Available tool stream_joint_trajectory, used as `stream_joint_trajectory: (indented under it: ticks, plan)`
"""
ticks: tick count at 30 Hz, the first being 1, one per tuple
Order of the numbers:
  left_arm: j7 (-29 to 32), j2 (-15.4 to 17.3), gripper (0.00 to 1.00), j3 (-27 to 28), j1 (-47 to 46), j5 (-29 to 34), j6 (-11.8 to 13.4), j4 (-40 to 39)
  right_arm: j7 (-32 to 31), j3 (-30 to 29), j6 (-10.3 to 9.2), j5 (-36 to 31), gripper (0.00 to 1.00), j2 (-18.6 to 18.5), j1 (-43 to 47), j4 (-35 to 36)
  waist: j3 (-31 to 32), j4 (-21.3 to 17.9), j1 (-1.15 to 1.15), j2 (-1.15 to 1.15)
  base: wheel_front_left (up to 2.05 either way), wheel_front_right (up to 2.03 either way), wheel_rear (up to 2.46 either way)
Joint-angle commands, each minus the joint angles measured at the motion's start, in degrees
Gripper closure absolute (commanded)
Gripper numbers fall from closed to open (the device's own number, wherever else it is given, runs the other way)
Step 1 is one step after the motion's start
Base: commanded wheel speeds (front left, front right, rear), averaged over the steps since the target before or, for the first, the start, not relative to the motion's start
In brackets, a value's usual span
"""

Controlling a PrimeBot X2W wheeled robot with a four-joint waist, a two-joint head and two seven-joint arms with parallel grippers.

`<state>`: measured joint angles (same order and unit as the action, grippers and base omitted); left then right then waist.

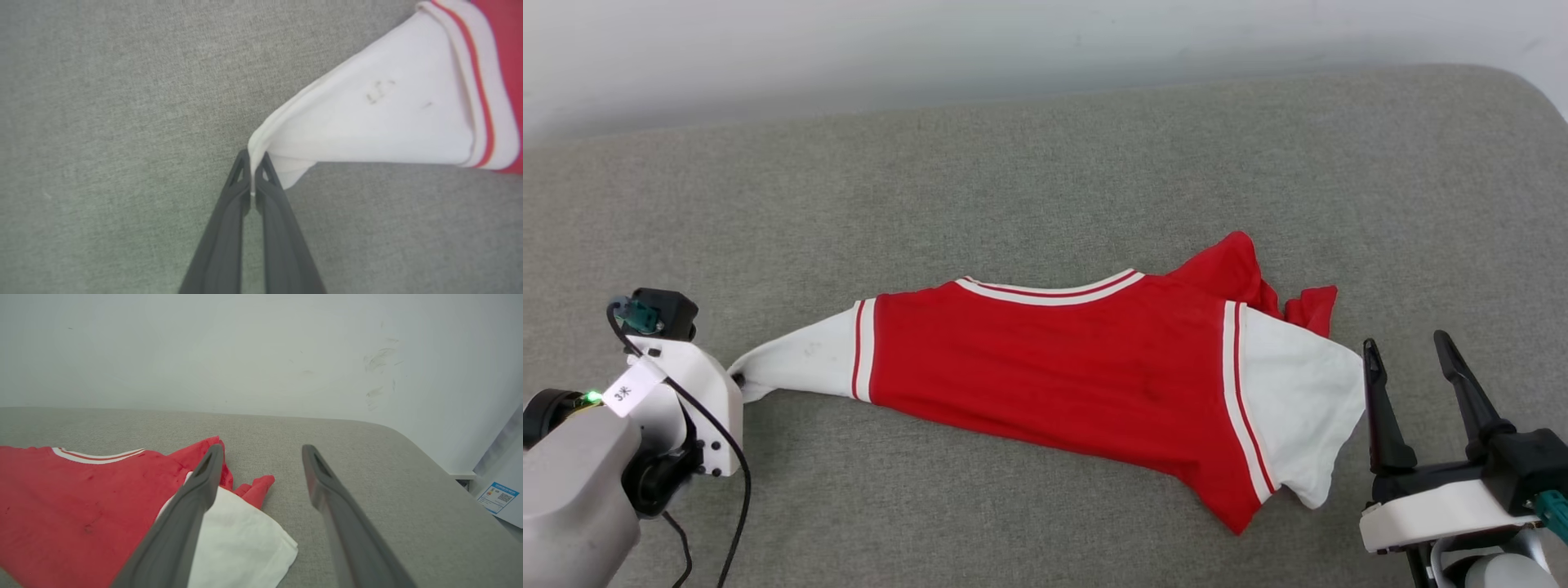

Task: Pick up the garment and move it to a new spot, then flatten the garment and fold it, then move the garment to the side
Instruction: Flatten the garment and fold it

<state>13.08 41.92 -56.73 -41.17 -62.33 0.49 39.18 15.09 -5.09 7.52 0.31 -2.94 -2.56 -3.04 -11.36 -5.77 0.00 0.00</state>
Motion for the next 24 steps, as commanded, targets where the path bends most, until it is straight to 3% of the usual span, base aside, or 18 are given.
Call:
stream_joint_trajectory:
  ticks: [1,7,13,18,24]
  plan:
    - [-1.37,-0.41,0.0,0.49,0.65,0.11,0.0,0.65,0.11,-0.16,-0.06,-0.6,0.0,0.12,-0.84,-0.2,0.52,0.15,0.0,0.0,0.0,0.0,0.0]
    - [-13.57,-2.53,0.0,1.92,0.9,3.05,1.94,-0.18,0.11,-2.5,-0.06,-1.47,0.0,-1.83,-2.41,-0.03,2.81,1.05,0.0,0.0,0.0,0.0,0.0]
    - [-25.51,-3.42,0.0,3.72,3.4,6.36,7.65,-4.88,-1.1,-2.34,-0.06,-0.15,0.0,-7.72,-5.09,-1.64,4.73,2.54,0.0,0.0,0.0,0.0,0.0]
    - [-28.2,-3.68,0.0,7.23,7.77,9.59,14.25,-12.54,-8.65,2.19,-0.06,3.48,0.0,-15.23,-7.96,-3.26,5.42,3.64,0.0,0.0,0.0,0.0,0.0]
    - [-28.31,-5.01,0.0,16.09,15.46,18.36,21.29,-24.35,-20.79,11.53,-0.06,10.89,0.0,-25.6,-10.74,-5.28,5.43,5.14,0.0,0.0,0.0,0.0,0.0]
